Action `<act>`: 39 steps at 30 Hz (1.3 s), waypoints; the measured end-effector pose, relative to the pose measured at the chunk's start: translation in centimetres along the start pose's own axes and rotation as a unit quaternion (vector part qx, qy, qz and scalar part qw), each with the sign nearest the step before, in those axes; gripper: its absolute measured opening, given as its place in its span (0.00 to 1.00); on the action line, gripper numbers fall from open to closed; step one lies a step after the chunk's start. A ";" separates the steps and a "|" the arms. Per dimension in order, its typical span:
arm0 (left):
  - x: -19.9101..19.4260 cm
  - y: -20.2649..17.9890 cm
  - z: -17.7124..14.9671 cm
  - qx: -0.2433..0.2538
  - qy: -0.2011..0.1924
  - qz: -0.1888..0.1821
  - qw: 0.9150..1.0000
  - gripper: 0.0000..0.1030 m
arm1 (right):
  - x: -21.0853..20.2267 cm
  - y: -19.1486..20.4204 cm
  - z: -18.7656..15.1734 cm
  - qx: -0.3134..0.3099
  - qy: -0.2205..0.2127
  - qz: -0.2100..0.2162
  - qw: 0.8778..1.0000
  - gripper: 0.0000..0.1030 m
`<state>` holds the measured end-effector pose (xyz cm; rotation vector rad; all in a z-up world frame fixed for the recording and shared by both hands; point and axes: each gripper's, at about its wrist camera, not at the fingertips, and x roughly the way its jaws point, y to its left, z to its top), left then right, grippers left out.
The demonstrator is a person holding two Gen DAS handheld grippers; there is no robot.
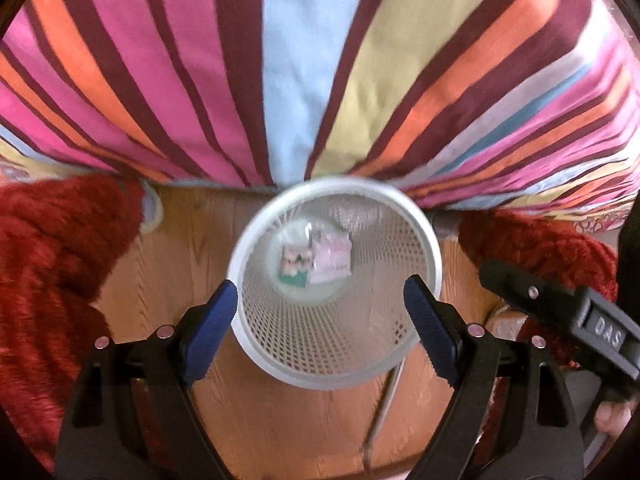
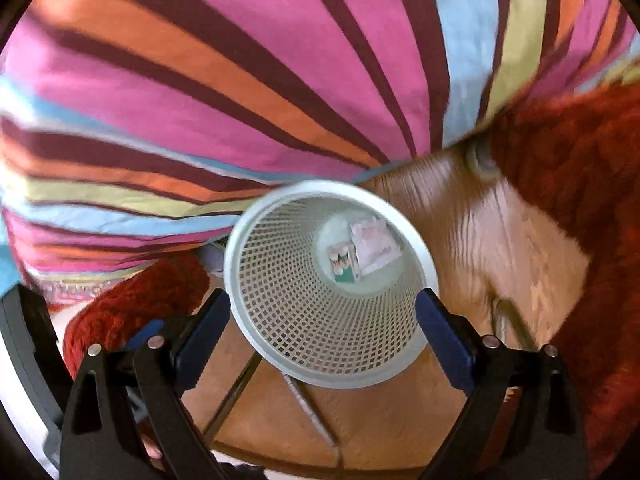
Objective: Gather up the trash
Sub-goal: 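Grasp the lime-green box with the left tool while the right tool grasps the teal bear box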
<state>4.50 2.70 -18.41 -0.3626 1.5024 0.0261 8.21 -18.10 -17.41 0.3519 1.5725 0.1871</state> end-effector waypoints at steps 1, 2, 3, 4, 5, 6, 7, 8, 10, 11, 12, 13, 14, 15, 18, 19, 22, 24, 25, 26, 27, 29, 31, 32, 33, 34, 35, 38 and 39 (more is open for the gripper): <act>-0.7 -0.1 0.1 0.002 -0.012 0.000 1.000 0.81 | -0.9 0.6 -0.1 -0.018 -0.017 -0.004 1.000 0.87; -1.8 -0.2 0.1 0.010 -0.034 0.003 0.999 0.81 | -1.6 0.9 -0.2 -0.031 -0.029 -0.006 0.999 0.87; -2.5 -0.3 0.1 0.015 -0.048 0.005 0.999 0.81 | -2.4 1.4 -0.3 -0.047 -0.047 -0.008 0.998 0.87; -3.4 -0.4 0.1 0.023 -0.063 0.007 0.998 0.81 | -3.5 2.0 -0.4 -0.066 -0.068 -0.009 0.995 0.87; -4.5 -0.6 0.1 0.031 -0.085 0.010 0.996 0.81 | -4.4 2.4 -0.6 -0.084 -0.089 -0.009 0.992 0.87; -5.6 -0.9 0.1 0.040 -0.107 0.013 0.993 0.81 | -5.3 2.7 -0.6 -0.097 -0.109 -0.008 0.989 0.87; -6.5 -1.0 0.0 0.047 -0.125 0.014 0.991 0.81 | -6.2 3.1 -0.7 -0.112 -0.131 -0.006 0.985 0.87; -7.9 -1.2 0.0 0.059 -0.154 0.016 0.986 0.81 | -7.6 3.6 -0.7 -0.132 -0.163 -0.006 0.978 0.87; -9.2 -1.6 0.1 0.072 -0.183 0.017 0.980 0.81 | -9.5 3.9 -0.5 -0.151 -0.204 -0.009 0.967 0.87; -10.2 -2.0 0.3 0.080 -0.202 0.018 0.976 0.81 | -10.5 4.0 -0.2 -0.155 -0.226 -0.009 0.962 0.87; -10.7 -2.3 0.5 0.083 -0.211 0.018 0.974 0.81 | -11.4 4.1 0.1 -0.157 -0.246 -0.009 0.956 0.87; -11.5 -2.7 0.8 0.088 -0.224 0.019 0.970 0.81 | -12.1 4.0 0.4 -0.159 -0.262 -0.008 0.952 0.87; -11.9 -2.9 1.0 0.092 -0.232 0.021 0.968 0.81 | -13.1 4.1 0.8 -0.162 -0.283 -0.009 0.945 0.87; -12.6 -3.3 1.3 0.099 -0.242 0.026 0.965 0.81 | -13.7 4.1 1.0 -0.166 -0.297 -0.011 0.940 0.87; -14.1 -4.4 2.6 0.115 -0.271 0.029 0.955 0.81 | -15.4 4.3 2.2 -0.184 -0.331 -0.010 0.925 0.87; -14.5 -4.7 3.2 0.119 -0.278 0.022 0.953 0.81 | -15.9 4.4 2.7 -0.187 -0.341 -0.007 0.921 0.87; -15.4 -5.9 4.8 0.125 -0.292 0.008 0.948 0.81 | -16.4 4.4 4.0 -0.188 -0.352 -0.002 0.917 0.87; -15.9 -6.5 5.8 0.126 -0.298 0.004 0.946 0.81 | -16.8 4.4 5.2 -0.188 -0.354 -0.001 0.916 0.87; -16.0 -6.9 6.1 0.126 -0.300 0.002 0.945 0.81 | -17.2 4.4 5.5 -0.189 -0.356 -0.002 0.915 0.87; -16.2 -7.3 7.0 0.125 -0.303 0.000 0.945 0.81 | -17.4 4.5 6.1 -0.190 -0.359 -0.001 0.914 0.87; -16.2 -7.6 7.5 0.124 -0.305 0.000 0.944 0.81 | -17.6 4.5 6.5 -0.192 -0.362 0.000 0.912 0.87; -16.0 -8.3 8.8 0.120 -0.306 -0.002 0.944 0.81 | -17.9 4.8 7.4 -0.198 -0.366 -0.003 0.909 0.87; -15.9 -8.7 9.9 0.115 -0.306 -0.002 0.945 0.81 | -18.0 5.0 8.5 -0.202 -0.368 -0.006 0.908 0.87; -15.8 -9.0 10.5 0.113 -0.305 -0.004 0.946 0.81 | -18.1 5.0 9.1 -0.203 -0.369 -0.006 0.907 0.87; -15.7 -9.1 10.8 0.111 -0.304 -0.004 0.946 0.81 | -18.1 5.0 9.7 -0.203 -0.369 -0.007 0.907 0.87; -15.6 -9.0 11.1 0.110 -0.303 -0.004 0.947 0.81 | -18.1 5.1 10.1 -0.204 -0.370 -0.008 0.906 0.87; -15.4 -9.3 11.8 0.109 -0.301 -0.004 0.947 0.81 | -18.1 5.1 10.8 -0.206 -0.370 -0.009 0.906 0.87; -14.7 -9.7 13.1 0.106 -0.297 -0.004 0.949 0.81 | -17.9 5.4 12.3 -0.214 -0.368 -0.013 0.905 0.87; -14.5 -9.8 13.4 0.104 -0.295 -0.004 0.950 0.81 | -17.8 5.4 12.7 -0.217 -0.368 -0.014 0.904 0.87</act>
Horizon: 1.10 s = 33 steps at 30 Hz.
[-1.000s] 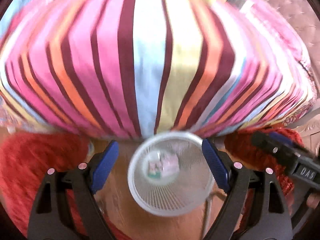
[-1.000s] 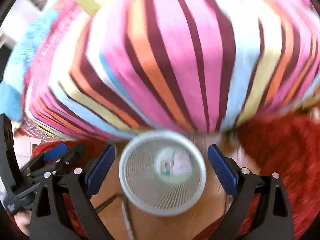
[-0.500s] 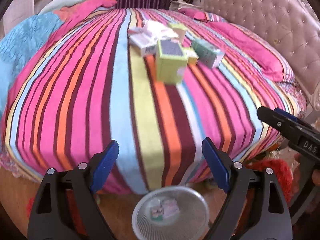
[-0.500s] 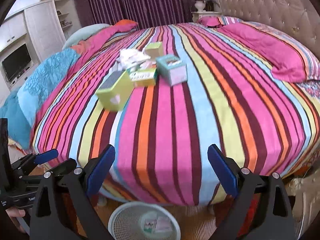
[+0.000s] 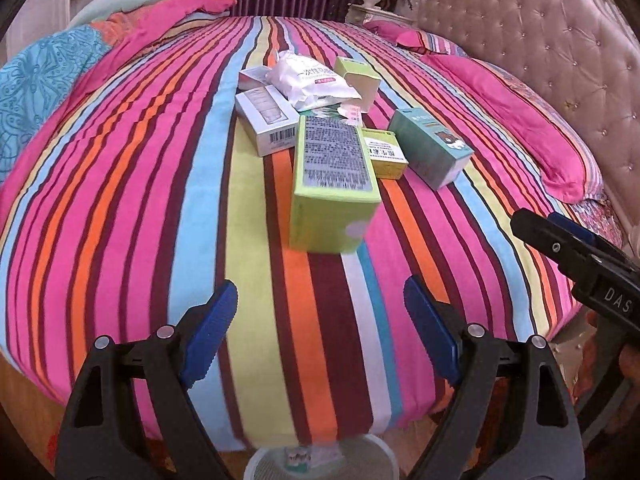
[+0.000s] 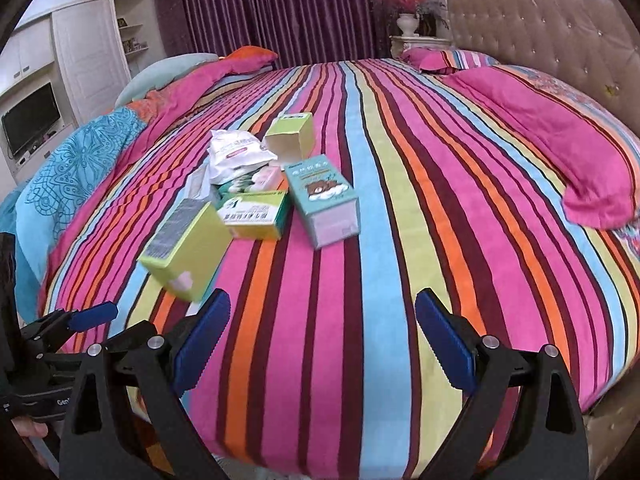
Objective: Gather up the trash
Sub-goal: 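Grasp the lime-green box with the left tool while the right tool grasps the teal bear box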
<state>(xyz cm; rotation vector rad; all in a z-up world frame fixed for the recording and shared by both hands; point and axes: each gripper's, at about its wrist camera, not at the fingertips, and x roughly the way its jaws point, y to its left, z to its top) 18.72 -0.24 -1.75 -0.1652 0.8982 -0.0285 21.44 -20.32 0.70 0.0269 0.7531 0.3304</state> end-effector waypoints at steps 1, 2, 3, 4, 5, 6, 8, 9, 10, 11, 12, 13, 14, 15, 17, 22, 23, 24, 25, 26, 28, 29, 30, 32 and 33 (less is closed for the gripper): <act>0.3 -0.1 0.2 -0.001 0.002 0.000 1.000 0.81 | 0.3 -0.1 0.2 -0.004 -0.001 -0.001 1.000 0.87; 0.8 -0.1 0.5 -0.005 0.003 0.001 1.000 0.81 | 0.7 -0.2 0.5 -0.009 0.000 -0.001 1.000 0.87; 1.1 -0.2 0.7 -0.007 0.004 0.001 1.000 0.81 | 1.1 -0.2 0.7 -0.013 0.002 -0.001 1.000 0.87; 1.4 -0.2 0.9 -0.010 0.004 0.001 1.000 0.81 | 1.4 -0.3 0.9 -0.016 0.004 0.001 1.000 0.87; 1.7 -0.3 1.2 -0.012 0.004 0.001 1.000 0.81 | 1.9 -0.4 1.1 -0.019 0.006 0.004 1.000 0.87; 2.0 -0.4 1.5 -0.014 0.005 0.002 1.000 0.81 | 2.3 -0.5 1.3 -0.023 0.008 0.004 1.000 0.87; 2.5 -0.6 1.9 -0.015 0.007 0.003 1.000 0.81 | 2.9 -0.7 1.8 -0.032 0.009 0.005 0.999 0.87; 2.9 -0.7 2.1 -0.015 0.009 0.003 1.000 0.81 | 3.3 -0.8 2.0 -0.034 0.010 0.006 0.999 0.87; 3.2 -0.8 2.4 -0.015 0.010 0.006 1.000 0.81 | 3.5 -0.9 2.2 -0.035 0.011 0.008 0.999 0.87; 3.4 -0.9 2.5 -0.015 0.010 0.007 1.000 0.81 | 3.9 -1.0 2.5 -0.036 0.013 0.010 0.999 0.87; 3.8 -0.9 2.8 -0.016 0.011 0.009 1.000 0.81 | 4.2 -1.1 2.7 -0.038 0.014 0.010 0.999 0.87; 4.0 -0.9 3.0 -0.017 0.011 0.011 1.000 0.81 | 4.5 -1.2 3.0 -0.041 0.014 0.009 0.999 0.87; 4.4 -0.8 3.2 -0.020 0.013 0.013 1.000 0.81 | 4.9 -1.2 3.2 -0.046 0.015 0.009 0.999 0.87; 4.6 -0.8 3.4 -0.022 0.014 0.013 1.000 0.81 | 5.3 -1.2 3.5 -0.050 0.017 0.008 0.999 0.87; 5.2 -0.6 3.8 -0.027 0.016 0.015 0.999 0.81 | 6.2 -1.2 4.1 -0.057 0.020 0.008 0.998 0.87; 6.3 -0.5 4.8 -0.025 0.021 0.024 0.999 0.81 | 7.8 -1.5 5.1 -0.061 0.026 0.005 0.998 0.87; 6.5 -0.5 4.9 -0.026 0.022 0.026 0.999 0.81 | 8.1 -1.5 5.2 -0.063 0.028 0.005 0.998 0.87; 6.6 -0.4 5.0 -0.027 0.023 0.027 0.999 0.81 | 8.4 -1.4 5.3 -0.065 0.031 0.005 0.997 0.86; 6.8 -0.4 5.1 -0.029 0.023 0.028 0.999 0.81 | 8.6 -1.4 5.4 -0.066 0.032 0.004 0.997 0.86; 6.9 -0.3 5.3 -0.031 0.022 0.029 0.999 0.81 | 8.9 -1.3 5.5 -0.067 0.033 0.004 0.997 0.86; 7.0 -0.3 5.4 -0.032 0.018 0.031 0.999 0.81 | 9.3 -1.3 5.5 -0.065 0.037 0.002 0.997 0.86; 7.1 -0.3 5.5 -0.032 0.018 0.033 0.999 0.81 | 9.6 -1.3 5.5 -0.065 0.039 0.000 0.997 0.86; 7.2 -0.3 5.6 -0.030 0.018 0.034 0.999 0.81 | 9.8 -1.3 5.6 -0.064 0.042 -0.001 0.997 0.86; 7.2 -0.3 5.6 -0.025 0.015 0.039 0.999 0.80 | 10.1 -1.1 5.6 -0.066 0.046 -0.002 0.997 0.85; 7.3 -0.3 5.6 -0.023 0.014 0.041 0.999 0.79 | 10.3 -1.0 5.7 -0.067 0.048 -0.003 0.997 0.83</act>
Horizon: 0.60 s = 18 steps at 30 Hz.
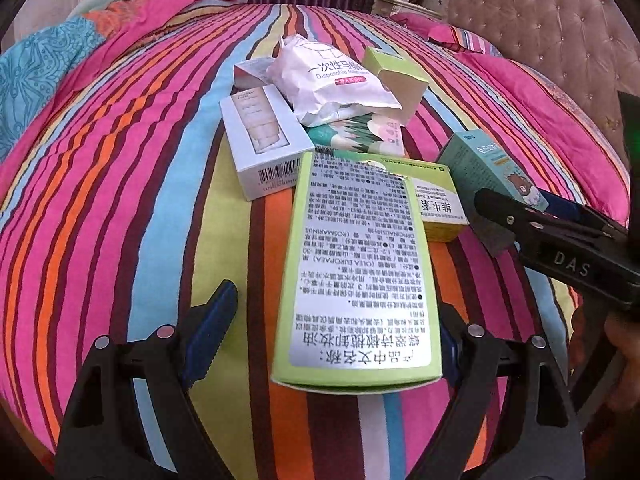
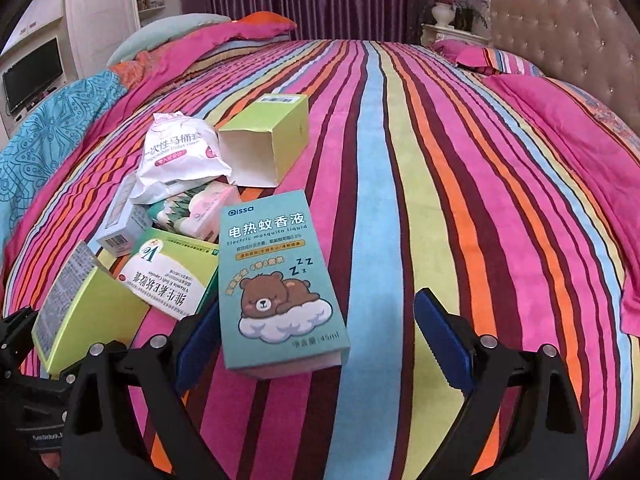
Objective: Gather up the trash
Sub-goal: 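Grasp the lime-green box with the left tool while the right tool grasps the teal bear box, then carry both boxes down over the wastebasket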
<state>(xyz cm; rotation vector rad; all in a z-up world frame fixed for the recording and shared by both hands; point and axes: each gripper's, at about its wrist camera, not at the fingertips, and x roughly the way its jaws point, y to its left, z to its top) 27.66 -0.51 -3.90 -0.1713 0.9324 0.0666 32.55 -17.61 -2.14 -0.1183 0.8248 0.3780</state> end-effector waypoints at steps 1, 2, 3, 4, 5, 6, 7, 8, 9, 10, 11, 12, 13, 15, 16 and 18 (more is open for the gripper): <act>0.1 0.1 0.1 0.001 0.000 0.002 1.000 0.75 | 0.1 0.2 0.0 -0.002 0.004 0.001 1.000 0.79; 0.1 0.1 0.1 0.002 -0.001 0.007 1.000 0.72 | 0.2 0.2 0.1 -0.001 0.008 0.005 1.000 0.75; 0.1 0.2 0.0 0.005 -0.003 0.010 1.000 0.66 | 0.4 0.3 0.1 0.002 0.015 0.014 1.000 0.68; 0.0 0.3 0.0 0.007 -0.005 0.007 1.000 0.57 | 0.4 0.3 0.1 0.007 0.020 0.022 1.000 0.57; -0.1 0.3 0.1 0.009 -0.006 0.003 1.000 0.52 | 0.4 0.3 0.0 0.013 0.026 0.037 0.999 0.52; -0.2 0.3 0.2 0.011 -0.006 0.001 1.000 0.48 | 0.3 0.3 0.0 0.018 0.029 0.040 0.999 0.51; -0.2 0.4 0.3 0.013 -0.004 -0.001 1.000 0.48 | 0.0 0.4 -0.1 0.020 0.028 0.037 0.999 0.50; -0.2 0.5 0.3 0.013 -0.003 -0.002 1.000 0.48 | -0.4 0.4 -0.2 0.022 0.026 0.036 0.999 0.50; -0.3 0.6 0.3 0.012 -0.004 -0.002 1.000 0.48 | -0.6 0.4 -0.4 0.024 0.026 0.037 0.999 0.50; -0.4 0.7 0.3 0.011 -0.005 -0.002 1.000 0.48 | -1.0 0.4 -0.6 0.027 0.026 0.038 0.999 0.50; -0.7 0.9 0.3 0.007 -0.007 -0.003 1.000 0.48 | -1.4 0.4 -0.8 0.030 0.026 0.036 0.999 0.50; -0.9 1.0 0.3 0.005 -0.008 -0.004 1.000 0.48 | -1.7 0.3 -1.0 0.033 0.024 0.034 0.999 0.49; -1.2 1.2 0.2 0.002 -0.010 -0.005 1.000 0.48 | -2.2 0.2 -1.1 0.038 0.023 0.033 0.998 0.49; -1.9 1.4 0.0 0.002 -0.014 -0.006 1.000 0.48 | -3.0 0.0 -1.3 0.049 0.021 0.027 0.998 0.49; -2.3 1.5 -0.1 0.004 -0.016 -0.006 1.000 0.48 | -3.5 -0.1 -1.5 0.055 0.020 0.027 0.998 0.48; -3.1 1.8 -0.5 0.006 -0.019 -0.007 1.000 0.48 | -4.4 -0.2 -1.8 0.065 0.019 0.023 0.997 0.48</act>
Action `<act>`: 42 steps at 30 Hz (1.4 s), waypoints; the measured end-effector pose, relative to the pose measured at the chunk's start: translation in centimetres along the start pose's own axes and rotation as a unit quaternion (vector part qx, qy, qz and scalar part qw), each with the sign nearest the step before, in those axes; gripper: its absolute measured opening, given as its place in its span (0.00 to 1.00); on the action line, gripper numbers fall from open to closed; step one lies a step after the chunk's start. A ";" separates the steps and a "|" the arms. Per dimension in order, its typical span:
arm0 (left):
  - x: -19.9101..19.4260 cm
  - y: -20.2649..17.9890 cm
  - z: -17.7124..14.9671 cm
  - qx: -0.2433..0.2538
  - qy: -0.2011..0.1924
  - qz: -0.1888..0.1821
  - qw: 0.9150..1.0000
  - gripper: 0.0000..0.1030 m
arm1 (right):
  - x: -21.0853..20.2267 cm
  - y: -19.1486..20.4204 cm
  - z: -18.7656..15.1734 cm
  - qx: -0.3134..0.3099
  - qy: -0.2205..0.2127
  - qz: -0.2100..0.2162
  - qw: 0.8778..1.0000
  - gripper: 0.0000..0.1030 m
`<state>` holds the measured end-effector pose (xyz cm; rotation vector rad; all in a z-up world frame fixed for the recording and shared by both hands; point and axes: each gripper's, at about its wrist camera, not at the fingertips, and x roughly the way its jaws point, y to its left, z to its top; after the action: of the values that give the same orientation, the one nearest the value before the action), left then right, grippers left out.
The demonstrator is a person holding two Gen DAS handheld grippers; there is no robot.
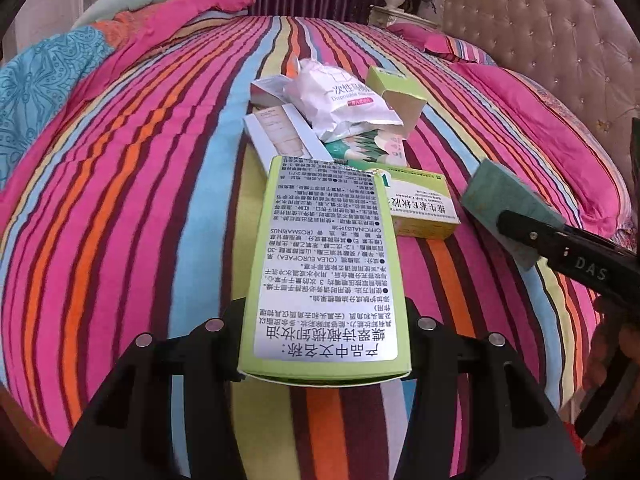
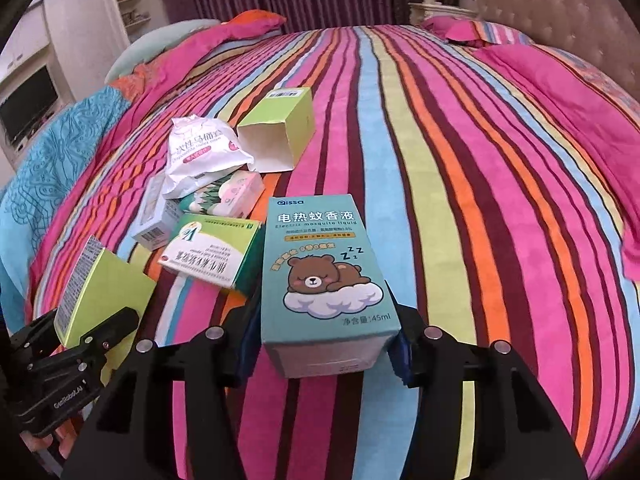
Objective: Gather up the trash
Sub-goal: 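Carry both boxes down over the wastebasket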
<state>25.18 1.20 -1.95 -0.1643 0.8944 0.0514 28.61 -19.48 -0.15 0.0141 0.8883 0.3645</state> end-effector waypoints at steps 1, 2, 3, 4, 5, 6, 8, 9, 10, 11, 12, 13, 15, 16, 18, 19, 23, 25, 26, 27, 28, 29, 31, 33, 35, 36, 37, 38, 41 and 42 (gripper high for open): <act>-0.4 0.2 -0.2 0.000 0.000 -0.002 1.000 0.48 | -0.5 0.0 -0.2 0.003 -0.001 -0.002 1.000 0.48; -0.7 0.4 -0.4 -0.001 0.000 -0.002 1.000 0.48 | -0.9 0.1 -0.5 0.008 -0.002 0.000 1.000 0.48; -1.2 0.7 -0.7 -0.001 0.000 -0.002 1.000 0.48 | -1.3 0.1 -0.8 0.012 -0.003 0.003 1.000 0.48; -1.7 0.9 -1.1 -0.002 -0.001 -0.001 1.000 0.47 | -1.8 0.2 -1.1 0.016 -0.003 0.006 1.000 0.48; -2.2 1.2 -1.4 -0.003 -0.002 -0.002 1.000 0.48 | -2.4 0.4 -1.4 0.020 -0.004 0.008 1.000 0.48; -2.6 1.4 -1.7 -0.003 -0.003 -0.003 1.000 0.48 | -2.8 0.5 -1.7 0.023 -0.004 0.009 1.000 0.48; -3.7 1.9 -2.5 -0.002 -0.004 -0.004 1.000 0.48 | -4.0 0.9 -2.5 0.029 -0.007 0.014 0.999 0.48; -4.1 2.1 -2.8 -0.001 -0.003 -0.005 1.000 0.48 | -4.5 1.2 -2.9 0.031 -0.009 0.015 0.999 0.48; -4.7 2.4 -3.3 -0.001 -0.003 -0.005 1.000 0.48 | -5.2 1.5 -3.5 0.033 -0.011 0.015 0.999 0.48; -5.1 2.7 -3.7 0.000 -0.003 -0.004 1.000 0.48 | -5.7 1.8 -3.9 0.033 -0.012 0.017 0.999 0.48; -5.6 3.1 -4.2 -0.001 -0.003 -0.004 1.000 0.48 | -6.2 2.0 -4.3 0.034 -0.013 0.018 0.999 0.48; -6.1 3.5 -4.8 -0.003 -0.001 -0.005 1.000 0.48 | -6.7 2.3 -4.8 0.035 -0.014 0.020 0.999 0.48; -7.1 4.0 -5.7 -0.005 -0.001 -0.005 1.000 0.48 | -7.7 3.0 -5.9 0.037 -0.016 0.026 0.999 0.48; -7.6 4.2 -6.1 -0.005 -0.002 -0.005 1.000 0.48 | -8.1 3.3 -6.4 0.038 -0.016 0.028 0.999 0.48; -8.8 4.6 -7.0 -0.002 -0.004 -0.007 1.000 0.48 | -8.9 3.9 -7.5 0.042 -0.017 0.037 0.998 0.48; -9.4 4.7 -7.6 0.000 -0.003 -0.010 1.000 0.48 | -9.3 4.2 -8.0 0.041 -0.017 0.038 0.998 0.48; -11.4 4.6 -9.4 0.016 -0.006 -0.017 1.000 0.48 | -10.9 5.5 -9.7 0.042 -0.015 0.044 0.998 0.48; -12.3 4.5 -10.2 0.017 -0.006 -0.026 1.000 0.48 | -11.6 6.1 -10.6 0.039 -0.014 0.046 0.998 0.48; -12.7 4.4 -10.7 0.018 -0.005 -0.031 0.999 0.48 | -11.8 6.4 -11.1 0.039 -0.012 0.047 0.998 0.48; -13.0 4.3 -11.1 0.019 -0.004 -0.033 0.999 0.48 | -12.0 6.7 -11.6 0.038 -0.011 0.050 0.998 0.48; -13.4 4.2 -11.8 0.023 -0.001 -0.035 0.999 0.48 | -12.2 7.0 -12.1 0.037 -0.008 0.052 0.998 0.48; -13.5 4.0 -12.4 0.027 0.003 -0.037 0.999 0.48 | -12.3 7.3 -12.7 0.036 -0.003 0.054 0.998 0.48; -13.7 3.6 -13.7 0.033 0.011 -0.038 0.999 0.48 | -12.4 7.8 -13.7 0.035 0.006 0.058 0.998 0.48; -13.6 3.5 -14.9 0.033 0.022 -0.040 0.998 0.48 | -12.3 8.1 -14.8 0.036 0.018 0.058 0.998 0.48; -13.2 3.5 -16.4 0.024 0.040 -0.047 0.998 0.48 | -11.9 8.4 -15.9 0.039 0.032 0.056 0.997 0.48; -13.0 3.6 -17.0 0.021 0.047 -0.049 0.997 0.48 | -11.7 8.5 -16.4 0.041 0.039 0.056 0.997 0.48; -12.7 3.7 -17.5 0.019 0.055 -0.049 0.997 0.48 | -11.4 8.7 -17.0 0.043 0.047 0.054 0.996 0.48; -12.4 3.7 -18.2 0.018 0.063 -0.048 0.997 0.48 | -11.1 8.7 -17.5 0.044 0.055 0.053 0.996 0.48; -11.2 3.3 -19.7 0.027 0.089 -0.043 0.995 0.48 | -10.0 9.0 -19.3 0.051 0.084 0.055 0.994 0.48; -10.9 3.3 -20.0 0.027 0.096 -0.044 0.994 0.48 | -9.5 9.0 -19.8 0.054 0.094 0.058 0.992 0.48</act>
<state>2.50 1.41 -6.13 -0.1597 1.0776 -0.0718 5.38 -16.78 -4.04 0.1343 1.0969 0.4302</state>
